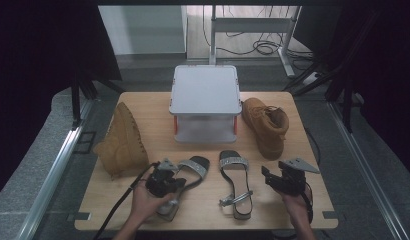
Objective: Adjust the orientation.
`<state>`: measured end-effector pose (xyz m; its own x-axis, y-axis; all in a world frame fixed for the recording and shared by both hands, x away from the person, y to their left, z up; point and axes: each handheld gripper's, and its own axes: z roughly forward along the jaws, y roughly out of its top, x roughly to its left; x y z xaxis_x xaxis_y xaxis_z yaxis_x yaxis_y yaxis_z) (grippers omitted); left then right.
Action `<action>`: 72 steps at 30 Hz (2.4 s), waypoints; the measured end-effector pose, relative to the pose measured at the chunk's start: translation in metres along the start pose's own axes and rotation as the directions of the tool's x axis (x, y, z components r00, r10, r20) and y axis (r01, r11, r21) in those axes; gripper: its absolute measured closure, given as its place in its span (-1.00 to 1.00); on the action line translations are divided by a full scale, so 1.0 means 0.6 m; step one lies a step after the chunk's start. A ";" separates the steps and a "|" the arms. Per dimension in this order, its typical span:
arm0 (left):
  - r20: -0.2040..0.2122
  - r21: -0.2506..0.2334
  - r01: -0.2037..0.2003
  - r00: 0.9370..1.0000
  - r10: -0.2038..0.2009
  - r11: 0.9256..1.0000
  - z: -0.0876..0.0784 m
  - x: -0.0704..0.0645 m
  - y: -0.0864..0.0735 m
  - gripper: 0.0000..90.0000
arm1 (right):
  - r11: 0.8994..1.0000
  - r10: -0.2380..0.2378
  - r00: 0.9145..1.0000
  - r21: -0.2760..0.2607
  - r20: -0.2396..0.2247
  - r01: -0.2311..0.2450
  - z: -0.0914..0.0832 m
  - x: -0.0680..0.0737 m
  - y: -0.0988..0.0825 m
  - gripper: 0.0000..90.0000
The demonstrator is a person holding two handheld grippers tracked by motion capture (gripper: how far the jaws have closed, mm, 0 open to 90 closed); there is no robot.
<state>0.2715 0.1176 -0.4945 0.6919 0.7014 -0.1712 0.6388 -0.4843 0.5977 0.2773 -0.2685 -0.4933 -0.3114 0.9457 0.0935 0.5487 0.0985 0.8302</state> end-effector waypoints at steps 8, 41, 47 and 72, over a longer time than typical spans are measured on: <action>0.014 -0.019 0.008 1.000 -0.008 1.000 -0.007 -0.001 0.004 0.99 | 1.000 0.003 1.000 0.003 0.001 -0.003 -0.001 -0.002 -0.003 -0.32; 0.052 -0.037 -0.060 0.997 0.062 0.998 -0.037 -0.120 -0.074 1.00 | 1.000 0.006 1.000 0.015 0.002 -0.006 -0.002 0.001 -0.012 -0.32; -0.001 -0.019 -0.082 0.997 0.082 0.996 -0.038 -0.125 -0.094 1.00 | 1.000 0.004 1.000 0.018 0.001 -0.005 0.000 0.002 -0.013 -0.32; 0.061 -0.118 -0.021 0.998 0.029 0.993 -0.077 -0.077 -0.080 0.94 | 1.000 0.005 1.000 0.025 0.001 -0.005 0.003 0.000 -0.015 -0.32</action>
<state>0.1931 0.1324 -0.4794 0.7292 0.6539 -0.2016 0.5799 -0.4343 0.6893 0.2734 -0.2687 -0.5018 -0.3074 0.9466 0.0971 0.5699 0.1014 0.8154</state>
